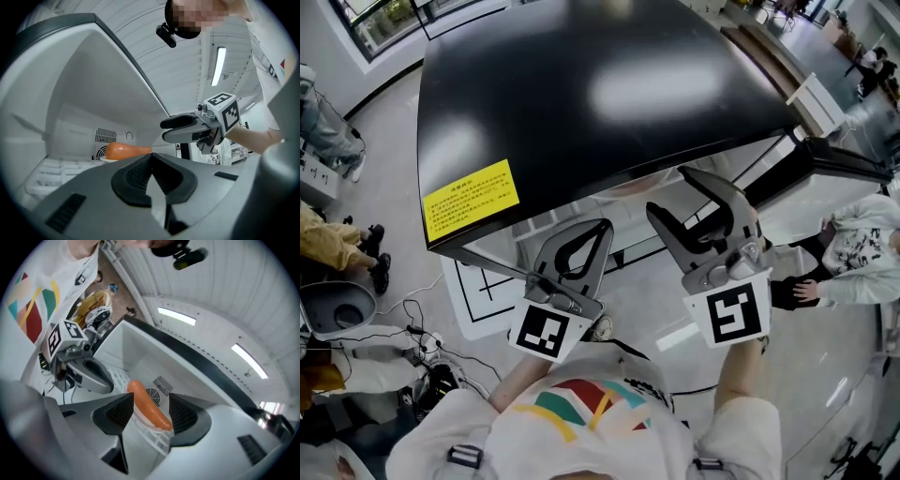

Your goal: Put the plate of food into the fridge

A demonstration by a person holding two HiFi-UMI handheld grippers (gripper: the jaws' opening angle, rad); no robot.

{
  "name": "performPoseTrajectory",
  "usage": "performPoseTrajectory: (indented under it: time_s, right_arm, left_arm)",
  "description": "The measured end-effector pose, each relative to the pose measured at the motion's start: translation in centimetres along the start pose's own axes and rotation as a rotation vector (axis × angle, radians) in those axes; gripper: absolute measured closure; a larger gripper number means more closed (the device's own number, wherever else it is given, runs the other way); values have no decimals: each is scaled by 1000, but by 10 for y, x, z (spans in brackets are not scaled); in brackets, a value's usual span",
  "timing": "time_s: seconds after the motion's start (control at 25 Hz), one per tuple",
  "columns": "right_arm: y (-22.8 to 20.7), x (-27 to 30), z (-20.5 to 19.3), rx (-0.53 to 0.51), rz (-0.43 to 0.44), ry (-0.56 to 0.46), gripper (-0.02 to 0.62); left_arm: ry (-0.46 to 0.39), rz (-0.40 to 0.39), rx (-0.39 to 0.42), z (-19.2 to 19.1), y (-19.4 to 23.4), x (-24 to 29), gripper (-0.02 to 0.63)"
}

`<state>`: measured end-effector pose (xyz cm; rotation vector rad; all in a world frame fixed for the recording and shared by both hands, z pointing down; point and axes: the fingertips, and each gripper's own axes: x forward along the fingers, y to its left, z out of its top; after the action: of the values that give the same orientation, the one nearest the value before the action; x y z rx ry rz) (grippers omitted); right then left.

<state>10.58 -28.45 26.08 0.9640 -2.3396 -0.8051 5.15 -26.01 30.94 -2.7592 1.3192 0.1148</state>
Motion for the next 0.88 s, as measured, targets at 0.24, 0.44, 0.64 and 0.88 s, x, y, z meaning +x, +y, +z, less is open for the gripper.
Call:
performPoseTrajectory:
  time_s: [0.24,0.44,0.64,0.88]
  right_arm:
    - [-12,-39,10,437,-239,-243,432]
    - [-6,-70,2,568,-353,-319,595]
    - [23,-71,-13,729,-347,-300,595]
    - [43,-73,-37,768,-378,-223,595]
  left_arm:
    - [-14,-25,10,8,-13,0,600]
    - [-24,-42,16,12,-22,1,601]
    - [-32,-54,19,16,-27,2,601]
    - [-36,-66,37,17,-32,2,601]
